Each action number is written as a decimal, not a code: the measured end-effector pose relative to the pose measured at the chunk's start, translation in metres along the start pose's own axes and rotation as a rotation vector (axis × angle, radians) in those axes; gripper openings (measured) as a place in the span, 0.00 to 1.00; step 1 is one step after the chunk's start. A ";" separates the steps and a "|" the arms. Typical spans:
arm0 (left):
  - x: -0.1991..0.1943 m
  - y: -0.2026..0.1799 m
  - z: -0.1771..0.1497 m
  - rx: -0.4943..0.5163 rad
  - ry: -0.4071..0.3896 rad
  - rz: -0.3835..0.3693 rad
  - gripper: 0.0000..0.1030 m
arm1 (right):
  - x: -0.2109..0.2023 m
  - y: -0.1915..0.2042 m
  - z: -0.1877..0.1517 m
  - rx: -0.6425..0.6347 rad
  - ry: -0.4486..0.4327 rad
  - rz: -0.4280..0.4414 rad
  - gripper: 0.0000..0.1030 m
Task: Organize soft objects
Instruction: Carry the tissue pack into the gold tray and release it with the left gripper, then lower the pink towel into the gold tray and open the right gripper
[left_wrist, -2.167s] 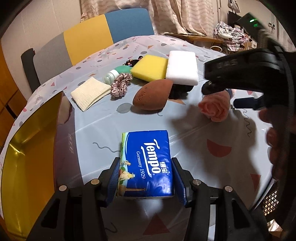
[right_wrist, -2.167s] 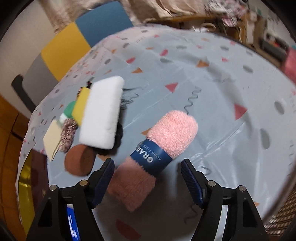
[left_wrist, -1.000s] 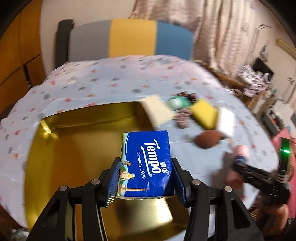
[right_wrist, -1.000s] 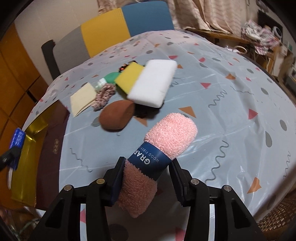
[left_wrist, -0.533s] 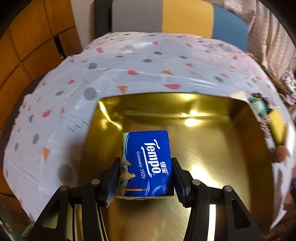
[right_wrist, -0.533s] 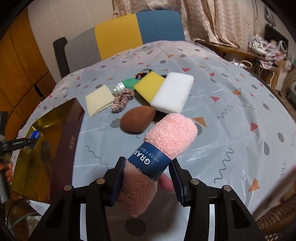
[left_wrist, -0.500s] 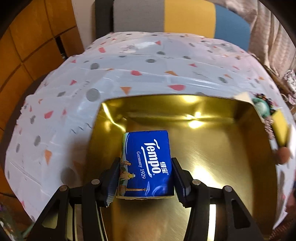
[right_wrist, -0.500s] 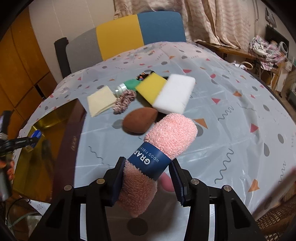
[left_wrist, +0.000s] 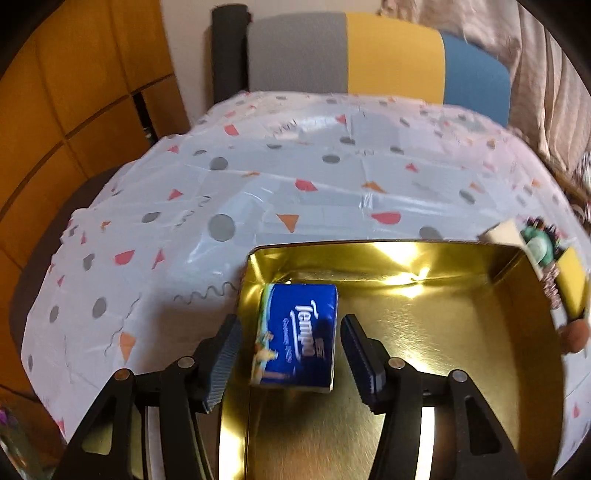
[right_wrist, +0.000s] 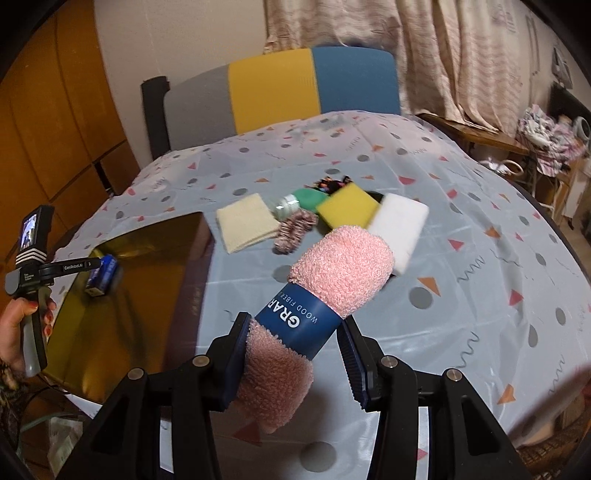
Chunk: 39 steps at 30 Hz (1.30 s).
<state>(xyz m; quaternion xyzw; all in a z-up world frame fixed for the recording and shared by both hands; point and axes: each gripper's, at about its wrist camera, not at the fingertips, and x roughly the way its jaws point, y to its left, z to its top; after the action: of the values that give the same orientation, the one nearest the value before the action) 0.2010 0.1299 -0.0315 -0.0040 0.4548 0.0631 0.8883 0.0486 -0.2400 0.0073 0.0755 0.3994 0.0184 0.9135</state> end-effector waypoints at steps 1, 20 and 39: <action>-0.009 0.001 -0.005 -0.014 -0.020 -0.009 0.55 | 0.000 0.004 0.001 -0.008 -0.001 0.008 0.47; -0.081 0.012 -0.103 -0.227 -0.087 -0.131 0.55 | 0.047 0.144 0.033 -0.250 0.089 0.242 0.47; -0.080 0.037 -0.108 -0.337 -0.081 -0.127 0.55 | 0.140 0.260 0.043 -0.488 0.221 0.282 0.47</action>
<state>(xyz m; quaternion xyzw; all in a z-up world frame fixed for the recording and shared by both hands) 0.0634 0.1514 -0.0284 -0.1787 0.4005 0.0824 0.8949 0.1824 0.0248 -0.0255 -0.0939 0.4657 0.2484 0.8442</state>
